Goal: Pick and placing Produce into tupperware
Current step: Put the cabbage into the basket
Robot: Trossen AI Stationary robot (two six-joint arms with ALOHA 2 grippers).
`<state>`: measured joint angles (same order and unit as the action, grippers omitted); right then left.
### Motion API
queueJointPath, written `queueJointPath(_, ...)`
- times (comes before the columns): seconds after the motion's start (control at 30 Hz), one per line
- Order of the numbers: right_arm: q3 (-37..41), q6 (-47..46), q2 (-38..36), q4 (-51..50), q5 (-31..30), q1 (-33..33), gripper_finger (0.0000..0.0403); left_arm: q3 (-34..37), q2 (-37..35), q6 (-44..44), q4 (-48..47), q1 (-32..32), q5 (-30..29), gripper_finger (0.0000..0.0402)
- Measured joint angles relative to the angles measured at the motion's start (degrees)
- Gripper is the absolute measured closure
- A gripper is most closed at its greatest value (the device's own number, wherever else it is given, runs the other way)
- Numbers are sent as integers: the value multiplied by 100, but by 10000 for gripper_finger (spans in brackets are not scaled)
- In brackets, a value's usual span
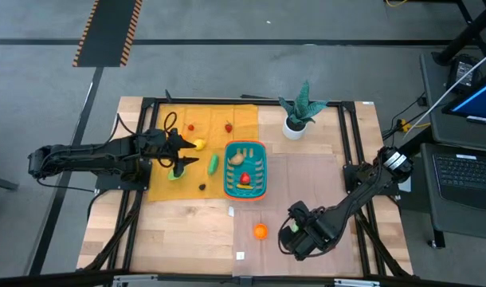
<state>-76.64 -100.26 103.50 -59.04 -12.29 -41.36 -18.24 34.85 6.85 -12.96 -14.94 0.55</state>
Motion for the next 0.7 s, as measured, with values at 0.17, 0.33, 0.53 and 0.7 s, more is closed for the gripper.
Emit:
queueJointPath(0.17, 0, -1, 2, 156, 0, 0, 37, 0, 2, 17, -133, 0, -1, 140)
queueJointPath(0.33, 0, 1, 2, 300, 0, 0, 37, 0, 1, 26, -141, 0, -1, 140)
queueJointPath(0.53, 0, 2, 2, 463, 0, 0, 37, 0, 2, 25, -164, 1, -1, 140)
queueJointPath(0.7, 0, 152, 2, 502, -441, -2, 37, 0, 2, 11, -165, 0, -1, 140)
